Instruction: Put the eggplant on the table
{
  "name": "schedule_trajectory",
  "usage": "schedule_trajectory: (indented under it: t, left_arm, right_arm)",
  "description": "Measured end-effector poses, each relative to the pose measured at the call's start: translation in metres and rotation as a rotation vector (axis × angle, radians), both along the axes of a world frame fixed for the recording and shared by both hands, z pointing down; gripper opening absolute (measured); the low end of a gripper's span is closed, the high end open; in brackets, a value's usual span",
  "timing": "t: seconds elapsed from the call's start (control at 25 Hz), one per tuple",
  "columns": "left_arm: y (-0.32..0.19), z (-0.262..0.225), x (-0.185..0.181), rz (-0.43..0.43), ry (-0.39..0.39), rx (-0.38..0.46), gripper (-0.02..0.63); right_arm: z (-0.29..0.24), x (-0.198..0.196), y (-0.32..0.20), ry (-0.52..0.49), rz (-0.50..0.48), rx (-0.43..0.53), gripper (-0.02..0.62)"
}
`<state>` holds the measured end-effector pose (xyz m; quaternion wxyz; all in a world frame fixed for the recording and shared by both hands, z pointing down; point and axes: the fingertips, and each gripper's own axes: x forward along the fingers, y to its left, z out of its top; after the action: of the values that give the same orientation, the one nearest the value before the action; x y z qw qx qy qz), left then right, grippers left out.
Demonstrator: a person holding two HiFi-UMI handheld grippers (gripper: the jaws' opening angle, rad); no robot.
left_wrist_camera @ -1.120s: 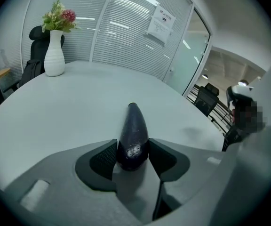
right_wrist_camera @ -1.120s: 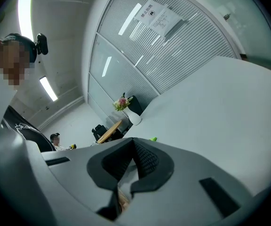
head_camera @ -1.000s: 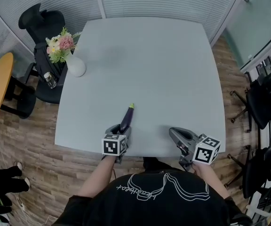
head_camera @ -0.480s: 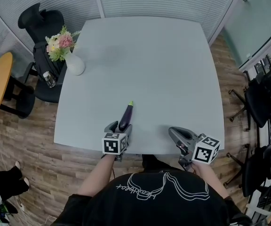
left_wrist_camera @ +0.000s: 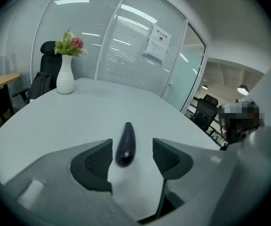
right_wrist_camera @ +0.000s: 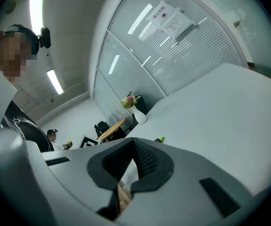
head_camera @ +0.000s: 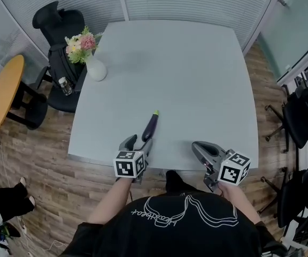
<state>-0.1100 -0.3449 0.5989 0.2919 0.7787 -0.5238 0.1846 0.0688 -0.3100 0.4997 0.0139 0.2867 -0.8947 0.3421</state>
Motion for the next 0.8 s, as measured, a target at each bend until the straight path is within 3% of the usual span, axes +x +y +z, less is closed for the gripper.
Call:
schedule_trajectory:
  t: [0.24, 0.6, 0.8]
  left_arm:
    - [0.039, -0.051, 0.017, 0.104, 0.117, 0.063, 0.247]
    - [0.096, -0.135, 0.031, 0.205, 0.336, 0.141, 0.104]
    - [0.119, -0.162, 0.039, 0.246, 0.371, 0.195, 0.052]
  right_arm:
    - [-0.026, -0.027, 0.025, -0.075, -0.097, 0.072, 0.008]
    - [-0.047, -0.047, 0.058, -0.099, -0.157, 0.119, 0.009]
    - [-0.057, -0.053, 0.079, -0.065, -0.191, 0.166, 0.009]
